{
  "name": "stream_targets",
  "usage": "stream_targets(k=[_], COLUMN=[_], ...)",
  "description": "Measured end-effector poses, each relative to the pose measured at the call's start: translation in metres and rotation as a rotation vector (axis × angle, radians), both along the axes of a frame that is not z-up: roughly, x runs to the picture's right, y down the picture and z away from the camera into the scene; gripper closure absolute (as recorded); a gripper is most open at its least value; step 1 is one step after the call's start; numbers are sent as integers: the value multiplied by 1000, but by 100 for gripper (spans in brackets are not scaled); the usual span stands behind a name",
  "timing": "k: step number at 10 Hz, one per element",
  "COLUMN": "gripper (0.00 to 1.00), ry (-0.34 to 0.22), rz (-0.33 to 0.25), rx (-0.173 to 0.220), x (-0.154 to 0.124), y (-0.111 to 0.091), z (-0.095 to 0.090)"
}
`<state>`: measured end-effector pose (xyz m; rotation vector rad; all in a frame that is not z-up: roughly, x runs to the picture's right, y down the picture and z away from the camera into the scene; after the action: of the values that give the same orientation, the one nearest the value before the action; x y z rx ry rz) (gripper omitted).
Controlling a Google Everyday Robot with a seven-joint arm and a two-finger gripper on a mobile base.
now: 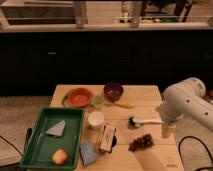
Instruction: Place grapes in purple bowl
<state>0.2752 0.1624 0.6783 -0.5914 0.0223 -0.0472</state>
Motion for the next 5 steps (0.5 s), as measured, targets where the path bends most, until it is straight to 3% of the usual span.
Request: stream_targets(k=[2,5], gripper=[20,20], ry=[-17,-43], rz=[-25,-56], rx=[-8,-18], x=[-4,-15], y=[19,31], z=[1,4])
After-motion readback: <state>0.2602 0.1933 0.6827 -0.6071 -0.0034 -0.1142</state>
